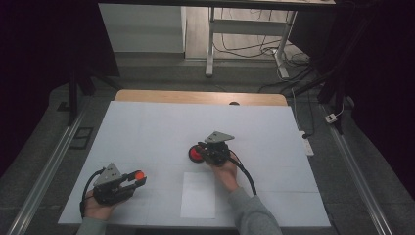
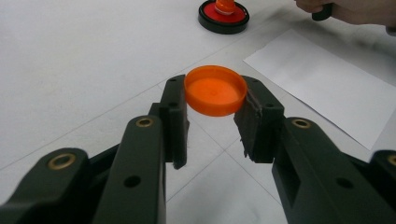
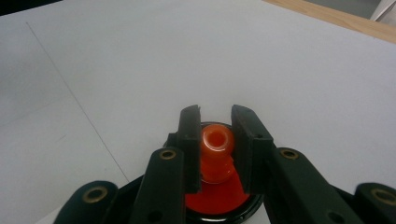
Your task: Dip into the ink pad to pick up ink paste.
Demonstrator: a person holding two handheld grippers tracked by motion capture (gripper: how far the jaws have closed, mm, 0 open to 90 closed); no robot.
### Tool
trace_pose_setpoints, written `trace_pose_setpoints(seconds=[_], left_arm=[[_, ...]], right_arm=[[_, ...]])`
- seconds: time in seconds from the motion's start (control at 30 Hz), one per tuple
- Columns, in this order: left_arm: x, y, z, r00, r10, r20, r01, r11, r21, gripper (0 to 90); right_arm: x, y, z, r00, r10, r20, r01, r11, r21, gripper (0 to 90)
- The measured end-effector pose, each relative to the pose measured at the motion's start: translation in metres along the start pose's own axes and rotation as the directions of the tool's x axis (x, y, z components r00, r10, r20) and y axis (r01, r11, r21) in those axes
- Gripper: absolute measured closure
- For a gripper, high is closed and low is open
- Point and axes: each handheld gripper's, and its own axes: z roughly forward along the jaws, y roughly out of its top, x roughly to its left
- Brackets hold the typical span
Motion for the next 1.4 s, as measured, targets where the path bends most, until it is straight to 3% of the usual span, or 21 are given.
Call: trace_pose_setpoints(seconds=[0.73, 1.13, 1.2, 1.27, 1.4], left_arm=[[0.001, 0.000, -0.001, 1.0000, 0.000, -0.004, 0.000, 1.0000, -0.002, 65.1], [0.001, 0.000, -0.001, 1.0000, -0.001, -0.006, 0.001, 1.0000, -0.003, 65.1], [0.001, 0.000, -0.001, 1.0000, 0.000, -0.005, 0.000, 1.0000, -0.003, 65.1], [0.002, 0.000, -0.001, 1.0000, -0.005, -0.005, 0.005, 1.0000, -0.002, 65.0], [0.002, 0.001, 0.000, 1.0000, -0.001, -0.005, 0.001, 1.0000, 0.001, 65.0]], right_arm=[[0.002, -0.004, 0.000, 0.9998, 0.010, 0.018, -0.009, 1.000, -0.028, 73.8], [0.000, -0.003, 0.000, 0.9998, 0.020, 0.006, -0.020, 1.000, -0.023, 73.5], [-0.002, -0.002, -0.003, 0.9997, 0.024, 0.000, -0.024, 0.999, -0.035, 73.5], [-0.003, 0.000, -0.009, 0.9980, 0.059, -0.022, -0.061, 0.994, -0.086, 73.5], [-0.006, 0.004, -0.018, 0.9972, 0.066, -0.036, -0.069, 0.993, -0.099, 73.5]])
